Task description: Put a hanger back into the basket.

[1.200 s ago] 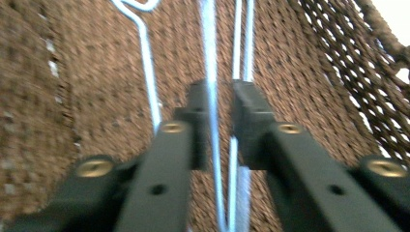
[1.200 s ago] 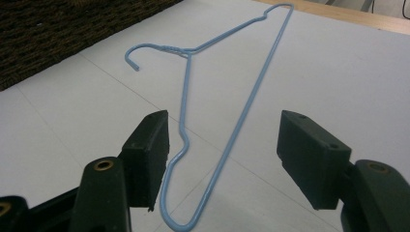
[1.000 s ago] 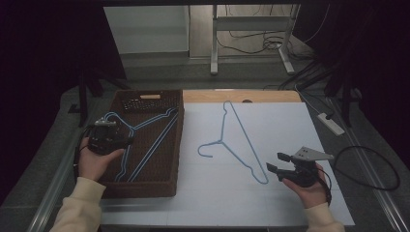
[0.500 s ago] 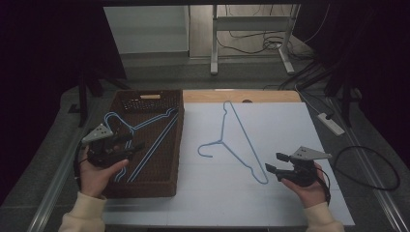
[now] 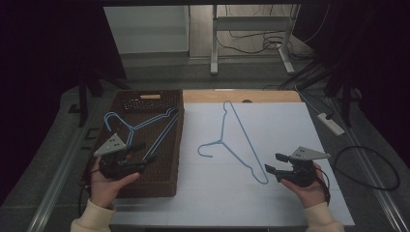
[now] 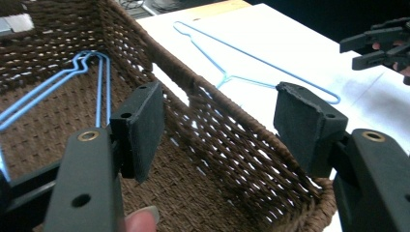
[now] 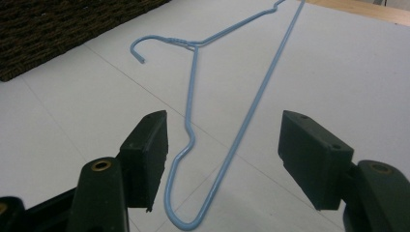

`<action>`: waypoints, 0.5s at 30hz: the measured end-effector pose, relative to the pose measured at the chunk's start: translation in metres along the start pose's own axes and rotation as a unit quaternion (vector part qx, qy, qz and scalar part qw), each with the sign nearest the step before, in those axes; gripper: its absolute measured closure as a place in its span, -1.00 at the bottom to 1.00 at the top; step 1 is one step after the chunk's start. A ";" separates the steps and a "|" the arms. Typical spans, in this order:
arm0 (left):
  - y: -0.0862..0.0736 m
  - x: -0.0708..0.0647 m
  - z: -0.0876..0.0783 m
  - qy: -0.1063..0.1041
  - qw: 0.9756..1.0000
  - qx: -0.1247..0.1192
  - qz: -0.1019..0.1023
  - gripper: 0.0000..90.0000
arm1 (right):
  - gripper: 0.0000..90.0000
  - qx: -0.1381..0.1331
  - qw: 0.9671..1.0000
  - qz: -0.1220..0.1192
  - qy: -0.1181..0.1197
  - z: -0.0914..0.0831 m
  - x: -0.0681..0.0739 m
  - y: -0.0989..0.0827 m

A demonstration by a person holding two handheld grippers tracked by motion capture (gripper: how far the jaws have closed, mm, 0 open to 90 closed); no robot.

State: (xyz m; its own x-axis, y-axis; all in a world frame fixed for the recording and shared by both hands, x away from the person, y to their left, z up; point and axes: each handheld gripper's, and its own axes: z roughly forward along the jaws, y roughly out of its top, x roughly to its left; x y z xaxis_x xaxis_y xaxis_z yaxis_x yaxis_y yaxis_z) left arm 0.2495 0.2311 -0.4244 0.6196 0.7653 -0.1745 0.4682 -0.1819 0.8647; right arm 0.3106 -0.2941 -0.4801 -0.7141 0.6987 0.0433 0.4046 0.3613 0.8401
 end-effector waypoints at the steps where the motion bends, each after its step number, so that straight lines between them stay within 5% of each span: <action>1: -0.001 -0.001 0.001 -0.003 1.000 0.000 -0.001 -0.22 | -0.20 0.001 1.000 -0.001 0.000 0.000 0.000 0.000; 15: -0.005 -0.006 0.002 -0.010 1.000 -0.003 -0.001 -0.23 | -0.20 0.009 1.000 -0.014 0.003 0.002 0.006 0.003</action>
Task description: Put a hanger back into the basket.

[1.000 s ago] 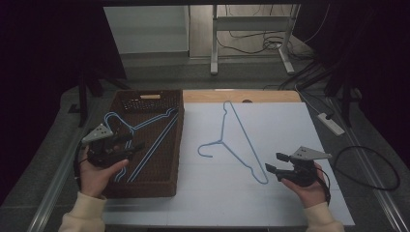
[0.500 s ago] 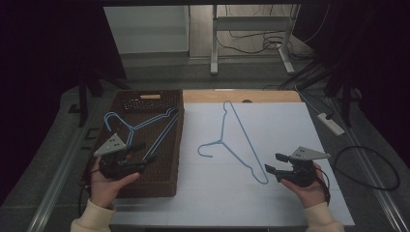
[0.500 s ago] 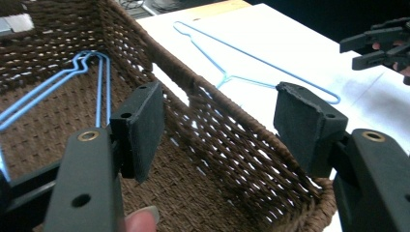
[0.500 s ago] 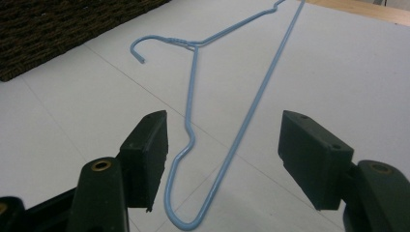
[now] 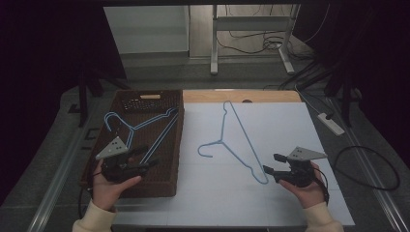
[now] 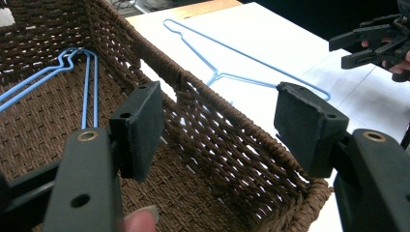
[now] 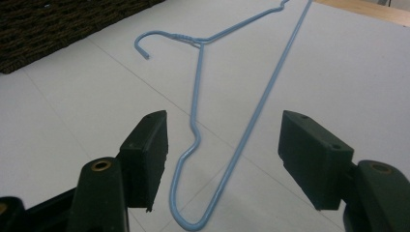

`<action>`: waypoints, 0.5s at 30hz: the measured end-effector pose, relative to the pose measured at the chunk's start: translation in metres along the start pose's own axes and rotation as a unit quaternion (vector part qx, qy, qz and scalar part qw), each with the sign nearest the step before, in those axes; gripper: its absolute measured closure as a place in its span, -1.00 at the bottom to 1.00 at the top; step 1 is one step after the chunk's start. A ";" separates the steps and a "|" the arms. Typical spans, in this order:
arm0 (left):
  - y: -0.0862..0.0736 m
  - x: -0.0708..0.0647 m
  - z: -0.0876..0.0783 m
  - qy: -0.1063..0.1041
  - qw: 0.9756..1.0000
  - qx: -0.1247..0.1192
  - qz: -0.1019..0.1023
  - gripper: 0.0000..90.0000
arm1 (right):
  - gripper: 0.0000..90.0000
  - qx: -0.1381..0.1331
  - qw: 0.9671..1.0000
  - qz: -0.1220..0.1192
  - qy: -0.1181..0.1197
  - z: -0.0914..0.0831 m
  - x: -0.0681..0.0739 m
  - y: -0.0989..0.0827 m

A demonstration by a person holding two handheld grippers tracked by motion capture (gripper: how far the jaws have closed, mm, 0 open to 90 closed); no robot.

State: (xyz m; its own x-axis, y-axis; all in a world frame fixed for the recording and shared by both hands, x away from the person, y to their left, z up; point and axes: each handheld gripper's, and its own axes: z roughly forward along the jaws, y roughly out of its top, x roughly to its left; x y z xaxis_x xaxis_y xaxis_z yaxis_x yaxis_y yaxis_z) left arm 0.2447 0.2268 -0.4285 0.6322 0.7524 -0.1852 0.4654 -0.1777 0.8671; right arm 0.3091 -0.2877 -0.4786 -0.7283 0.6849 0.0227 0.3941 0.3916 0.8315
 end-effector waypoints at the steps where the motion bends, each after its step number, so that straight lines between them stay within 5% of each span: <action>1: -0.001 -0.001 0.000 0.000 1.000 0.001 0.002 -0.23 | -0.20 0.001 1.000 -0.001 0.002 0.000 0.001 0.001; 6: -0.002 -0.004 0.003 -0.002 1.000 0.005 0.005 -0.23 | -0.21 0.004 1.000 -0.005 0.008 0.001 0.003 0.002; 15: -0.005 -0.005 0.006 -0.007 1.000 0.013 0.006 -0.24 | -0.20 0.052 0.998 -0.026 0.026 0.012 0.009 0.010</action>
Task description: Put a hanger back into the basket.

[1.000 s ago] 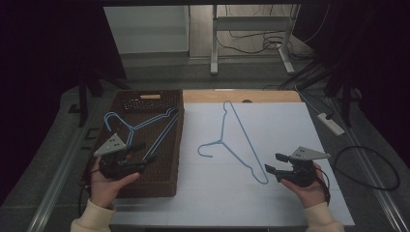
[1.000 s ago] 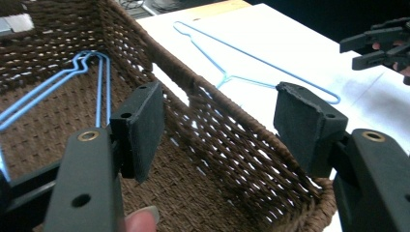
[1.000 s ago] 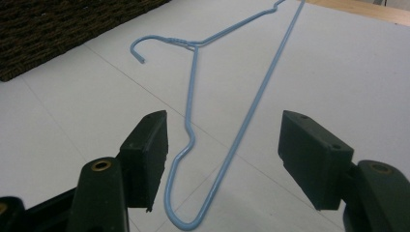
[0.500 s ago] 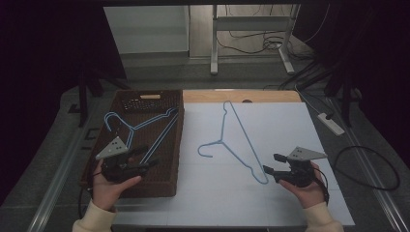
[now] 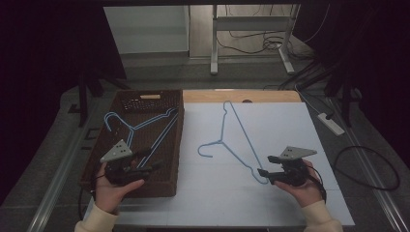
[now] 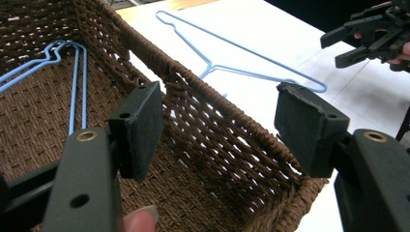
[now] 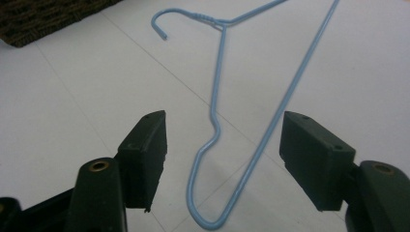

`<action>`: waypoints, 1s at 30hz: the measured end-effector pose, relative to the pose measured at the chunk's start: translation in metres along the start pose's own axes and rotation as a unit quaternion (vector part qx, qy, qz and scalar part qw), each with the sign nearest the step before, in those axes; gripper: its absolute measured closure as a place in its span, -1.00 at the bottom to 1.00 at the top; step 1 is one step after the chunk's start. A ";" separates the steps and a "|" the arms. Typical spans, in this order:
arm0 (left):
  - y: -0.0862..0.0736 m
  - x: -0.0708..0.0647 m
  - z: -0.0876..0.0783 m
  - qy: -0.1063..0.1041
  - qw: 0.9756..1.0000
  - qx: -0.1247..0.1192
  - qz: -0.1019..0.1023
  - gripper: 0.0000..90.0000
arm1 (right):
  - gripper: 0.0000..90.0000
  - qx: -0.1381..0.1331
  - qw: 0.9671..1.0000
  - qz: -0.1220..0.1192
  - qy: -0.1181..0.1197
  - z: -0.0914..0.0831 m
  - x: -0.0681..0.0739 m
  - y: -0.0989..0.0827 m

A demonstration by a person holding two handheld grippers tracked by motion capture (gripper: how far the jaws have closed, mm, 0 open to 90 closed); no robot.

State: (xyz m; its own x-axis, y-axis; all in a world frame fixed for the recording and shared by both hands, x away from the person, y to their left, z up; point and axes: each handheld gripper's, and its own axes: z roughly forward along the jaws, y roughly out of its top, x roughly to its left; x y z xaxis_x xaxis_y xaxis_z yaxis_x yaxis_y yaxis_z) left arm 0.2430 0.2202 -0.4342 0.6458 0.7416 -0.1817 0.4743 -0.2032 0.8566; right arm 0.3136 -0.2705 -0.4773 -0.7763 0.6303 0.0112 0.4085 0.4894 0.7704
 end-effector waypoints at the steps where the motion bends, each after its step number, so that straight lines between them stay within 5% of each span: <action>1: 0.000 0.000 0.000 0.000 1.000 0.001 -0.001 -0.24 | -0.18 0.004 1.000 -0.001 0.002 0.002 0.000 0.001; 7: -0.001 0.001 0.000 -0.002 1.000 0.002 0.000 -0.24 | -0.03 0.031 0.999 -0.009 0.002 0.015 -0.003 0.014; 12: -0.001 -0.001 -0.002 -0.002 1.000 0.001 0.001 -0.24 | 0.31 0.069 0.998 -0.006 -0.014 0.034 -0.011 0.033; 13: -0.001 -0.002 -0.002 -0.003 1.000 0.001 0.003 -0.24 | 0.53 0.095 0.995 -0.003 -0.009 0.042 -0.014 0.036; 18: -0.001 -0.003 -0.001 -0.004 1.000 0.003 0.004 -0.24 | 0.92 0.150 0.989 -0.014 0.006 0.055 -0.014 0.033; 30: -0.002 -0.004 0.001 -0.003 1.000 0.008 0.004 -0.24 | 1.00 0.199 0.979 -0.021 0.026 0.046 -0.005 0.014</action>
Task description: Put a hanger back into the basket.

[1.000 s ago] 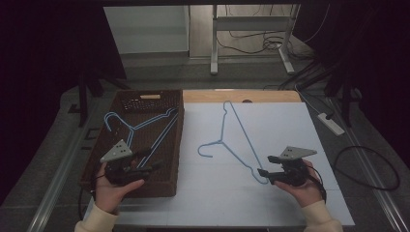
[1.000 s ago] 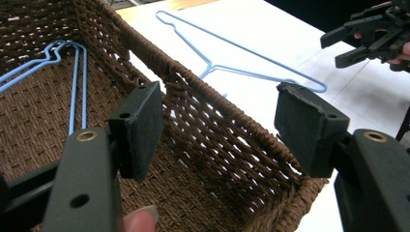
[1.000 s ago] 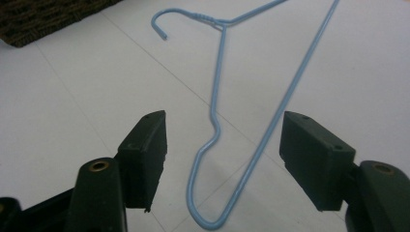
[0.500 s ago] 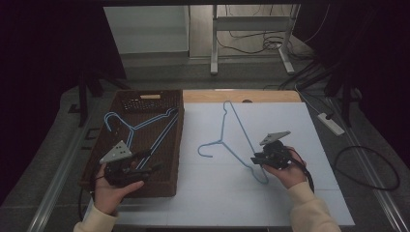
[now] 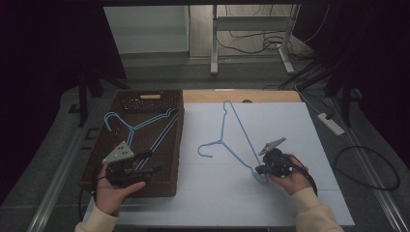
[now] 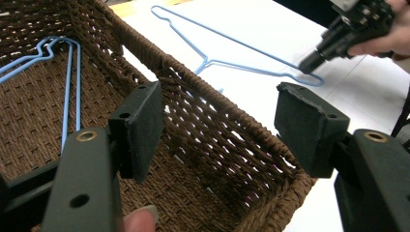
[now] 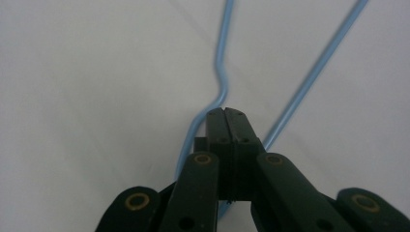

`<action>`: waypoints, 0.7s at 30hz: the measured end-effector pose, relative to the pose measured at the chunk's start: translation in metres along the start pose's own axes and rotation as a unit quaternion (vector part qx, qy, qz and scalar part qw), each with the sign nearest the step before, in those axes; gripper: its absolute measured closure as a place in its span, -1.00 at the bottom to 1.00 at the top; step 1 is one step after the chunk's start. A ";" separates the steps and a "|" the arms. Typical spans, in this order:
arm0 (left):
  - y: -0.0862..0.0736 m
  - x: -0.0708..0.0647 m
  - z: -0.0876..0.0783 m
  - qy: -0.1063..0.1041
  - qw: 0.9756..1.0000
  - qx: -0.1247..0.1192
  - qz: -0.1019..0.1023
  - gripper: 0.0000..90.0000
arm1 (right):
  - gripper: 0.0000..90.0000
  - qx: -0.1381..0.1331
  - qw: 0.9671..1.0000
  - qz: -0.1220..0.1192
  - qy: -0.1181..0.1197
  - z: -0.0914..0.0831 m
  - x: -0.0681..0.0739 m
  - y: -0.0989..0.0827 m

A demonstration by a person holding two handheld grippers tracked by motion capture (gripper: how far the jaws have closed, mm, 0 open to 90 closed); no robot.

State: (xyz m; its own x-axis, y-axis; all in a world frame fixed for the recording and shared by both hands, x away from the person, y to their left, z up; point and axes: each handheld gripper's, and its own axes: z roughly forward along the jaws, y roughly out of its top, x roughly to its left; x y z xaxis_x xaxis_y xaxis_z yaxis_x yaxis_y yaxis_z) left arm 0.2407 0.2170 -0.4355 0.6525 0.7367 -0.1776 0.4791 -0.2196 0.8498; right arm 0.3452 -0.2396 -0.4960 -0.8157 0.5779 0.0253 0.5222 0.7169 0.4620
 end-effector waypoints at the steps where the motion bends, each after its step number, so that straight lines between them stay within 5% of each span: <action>1: 0.000 0.000 0.000 0.000 1.000 0.000 -0.001 -0.24 | 1.00 0.002 1.000 -0.001 0.004 -0.001 0.002 -0.004; 10: -0.001 -0.001 0.000 0.002 1.000 0.000 -0.001 -0.24 | 1.00 -0.014 0.999 0.025 0.043 -0.003 0.011 -0.025; 21: -0.001 0.001 0.001 0.002 1.000 0.001 -0.002 -0.24 | 1.00 -0.008 0.993 -0.020 0.112 0.005 0.064 -0.023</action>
State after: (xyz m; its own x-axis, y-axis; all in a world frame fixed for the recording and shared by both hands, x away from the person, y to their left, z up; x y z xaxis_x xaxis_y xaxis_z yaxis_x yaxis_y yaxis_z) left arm 0.2418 0.2175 -0.4374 0.6484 0.7401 -0.1785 0.4820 -0.2176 0.8487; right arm 0.2821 -0.2167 -0.5090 -0.8717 0.4463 0.2025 0.4855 0.7301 0.4809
